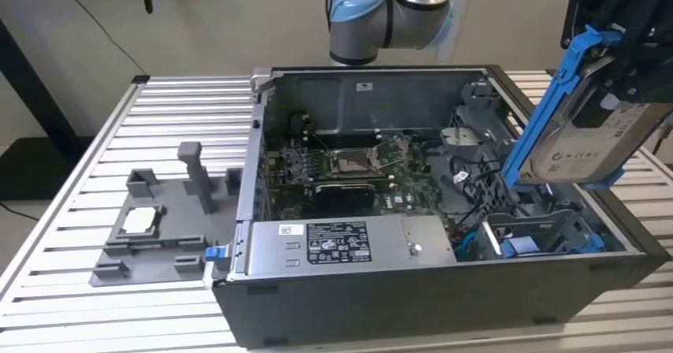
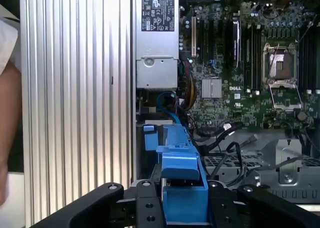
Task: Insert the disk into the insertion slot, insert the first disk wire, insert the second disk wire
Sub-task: 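Insert the disk into the insertion slot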
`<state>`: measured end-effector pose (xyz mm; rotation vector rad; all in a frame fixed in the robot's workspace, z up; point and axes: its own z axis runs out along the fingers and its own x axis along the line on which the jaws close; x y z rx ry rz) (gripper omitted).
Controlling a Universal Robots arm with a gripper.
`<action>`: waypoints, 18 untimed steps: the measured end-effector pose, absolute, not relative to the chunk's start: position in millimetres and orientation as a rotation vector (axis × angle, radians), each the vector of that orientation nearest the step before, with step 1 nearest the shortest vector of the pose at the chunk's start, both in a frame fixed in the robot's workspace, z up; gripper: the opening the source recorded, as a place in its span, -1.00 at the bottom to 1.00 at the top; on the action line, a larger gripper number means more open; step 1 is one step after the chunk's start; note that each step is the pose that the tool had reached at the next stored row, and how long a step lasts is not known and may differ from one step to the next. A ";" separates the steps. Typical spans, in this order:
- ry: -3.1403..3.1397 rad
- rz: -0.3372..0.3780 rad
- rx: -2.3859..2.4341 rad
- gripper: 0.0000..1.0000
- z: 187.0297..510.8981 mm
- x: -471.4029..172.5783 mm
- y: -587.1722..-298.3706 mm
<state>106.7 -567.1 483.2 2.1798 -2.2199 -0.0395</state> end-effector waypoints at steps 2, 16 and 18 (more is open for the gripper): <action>-2.220 -0.039 2.180 -0.34 479.5 106.9 -567.6; -2.220 -0.038 2.180 -0.34 454.0 110.9 -570.5; -2.221 -0.038 2.181 -0.34 450.5 111.5 -571.0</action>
